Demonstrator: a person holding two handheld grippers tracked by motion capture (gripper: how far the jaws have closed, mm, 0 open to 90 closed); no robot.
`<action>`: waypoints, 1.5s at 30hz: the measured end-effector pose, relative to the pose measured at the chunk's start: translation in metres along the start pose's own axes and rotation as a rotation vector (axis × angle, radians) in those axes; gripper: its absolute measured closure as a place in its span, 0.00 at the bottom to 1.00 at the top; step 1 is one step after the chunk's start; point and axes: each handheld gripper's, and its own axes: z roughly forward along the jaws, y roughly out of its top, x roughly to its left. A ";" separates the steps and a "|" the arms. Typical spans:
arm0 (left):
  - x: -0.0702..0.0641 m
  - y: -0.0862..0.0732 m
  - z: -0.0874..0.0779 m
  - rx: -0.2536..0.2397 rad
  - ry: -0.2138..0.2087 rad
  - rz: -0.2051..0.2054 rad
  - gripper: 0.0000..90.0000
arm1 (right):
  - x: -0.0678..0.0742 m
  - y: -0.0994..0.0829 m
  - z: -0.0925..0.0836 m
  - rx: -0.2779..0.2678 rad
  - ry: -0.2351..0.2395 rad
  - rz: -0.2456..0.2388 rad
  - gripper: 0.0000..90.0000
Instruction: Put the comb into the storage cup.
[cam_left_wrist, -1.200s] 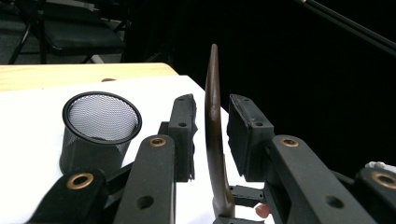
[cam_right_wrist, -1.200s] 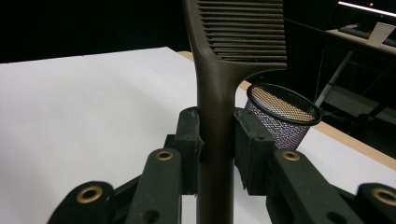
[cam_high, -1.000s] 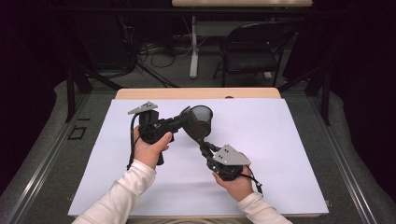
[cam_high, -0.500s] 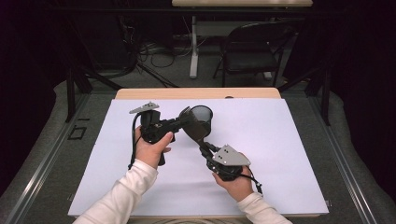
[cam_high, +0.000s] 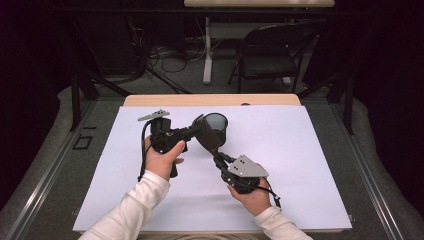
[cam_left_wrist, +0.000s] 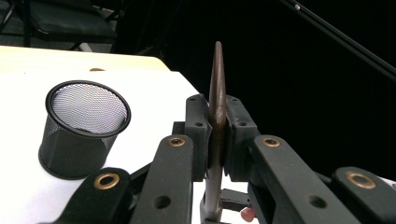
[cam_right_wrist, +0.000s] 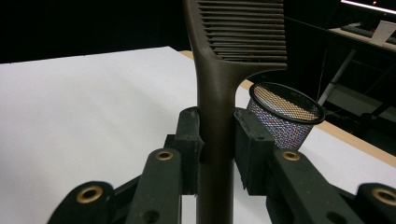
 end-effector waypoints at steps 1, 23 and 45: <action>0.000 0.000 0.000 0.000 -0.001 -0.004 0.92 | 0.000 0.000 0.000 0.000 0.000 0.000 0.81; 0.005 -0.002 0.000 0.003 -0.008 -0.046 0.94 | 0.001 -0.002 0.001 0.008 0.007 0.006 0.81; 0.005 -0.003 0.003 -0.023 -0.013 -0.070 0.94 | -0.001 -0.001 0.002 0.007 0.020 0.028 0.79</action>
